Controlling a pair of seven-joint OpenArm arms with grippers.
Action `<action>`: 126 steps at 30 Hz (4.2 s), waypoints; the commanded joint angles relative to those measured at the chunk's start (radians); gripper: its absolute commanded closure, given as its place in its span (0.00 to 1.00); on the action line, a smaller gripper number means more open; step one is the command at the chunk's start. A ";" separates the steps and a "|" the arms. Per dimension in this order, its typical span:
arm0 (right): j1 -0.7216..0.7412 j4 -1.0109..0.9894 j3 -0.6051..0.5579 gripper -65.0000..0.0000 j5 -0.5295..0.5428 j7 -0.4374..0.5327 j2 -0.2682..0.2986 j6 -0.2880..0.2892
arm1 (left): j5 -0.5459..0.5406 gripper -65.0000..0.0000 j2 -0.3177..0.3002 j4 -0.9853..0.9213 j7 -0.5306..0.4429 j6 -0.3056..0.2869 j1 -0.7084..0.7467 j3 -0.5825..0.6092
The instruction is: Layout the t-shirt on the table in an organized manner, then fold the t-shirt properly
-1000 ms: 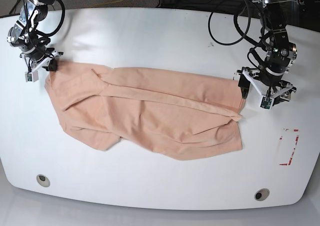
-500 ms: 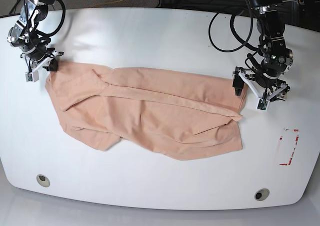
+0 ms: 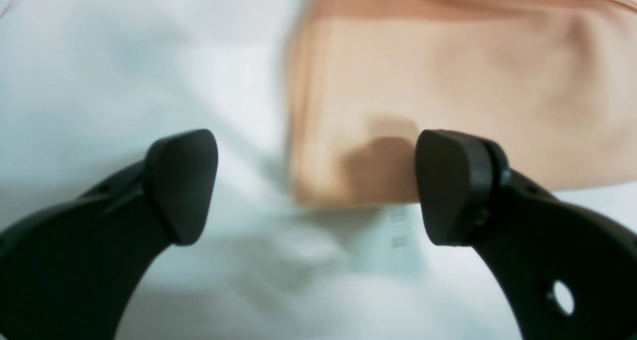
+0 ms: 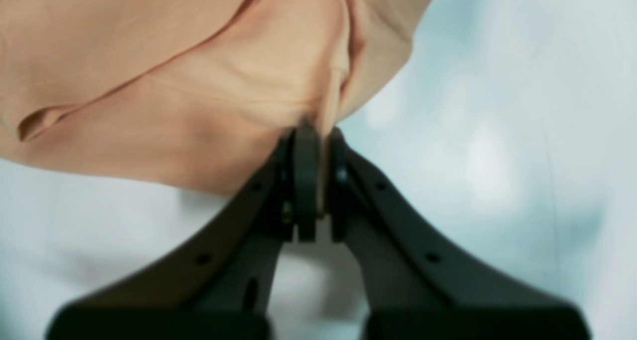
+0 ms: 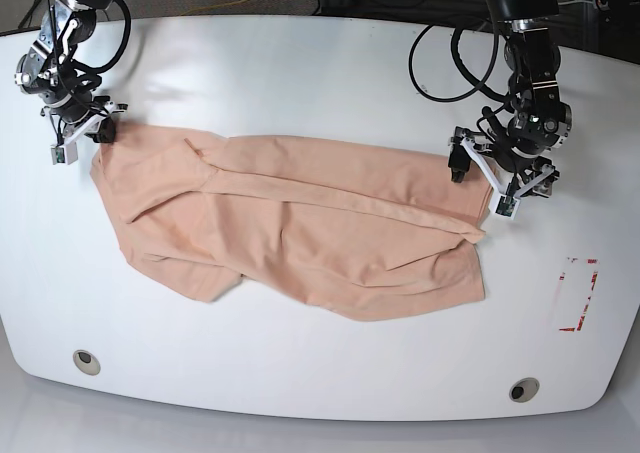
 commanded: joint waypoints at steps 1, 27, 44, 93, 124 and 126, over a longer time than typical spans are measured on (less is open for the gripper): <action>0.003 0.014 0.004 1.00 0.006 0.003 0.019 0.005 | 0.002 0.25 -0.011 0.003 -0.019 0.007 -0.016 -0.005; 0.003 0.014 0.004 1.00 0.006 0.000 0.017 0.005 | 0.004 0.96 -0.014 -0.072 -0.019 0.009 -0.037 -0.005; -0.113 0.192 0.010 1.00 0.004 -0.057 0.001 0.005 | 0.004 0.96 -0.045 0.077 -0.002 0.007 0.101 -0.010; -0.488 0.441 0.060 0.91 0.000 -0.109 -0.042 0.005 | 0.004 0.83 -0.135 0.284 0.015 -0.154 0.545 -0.219; -0.310 0.594 0.190 0.22 0.000 -0.247 -0.007 0.005 | -0.004 0.27 -0.263 0.286 0.116 -0.157 0.310 -0.373; -0.281 0.593 0.187 0.22 -0.002 -0.249 -0.006 0.005 | -0.004 0.27 -0.263 0.286 0.115 -0.157 0.274 -0.375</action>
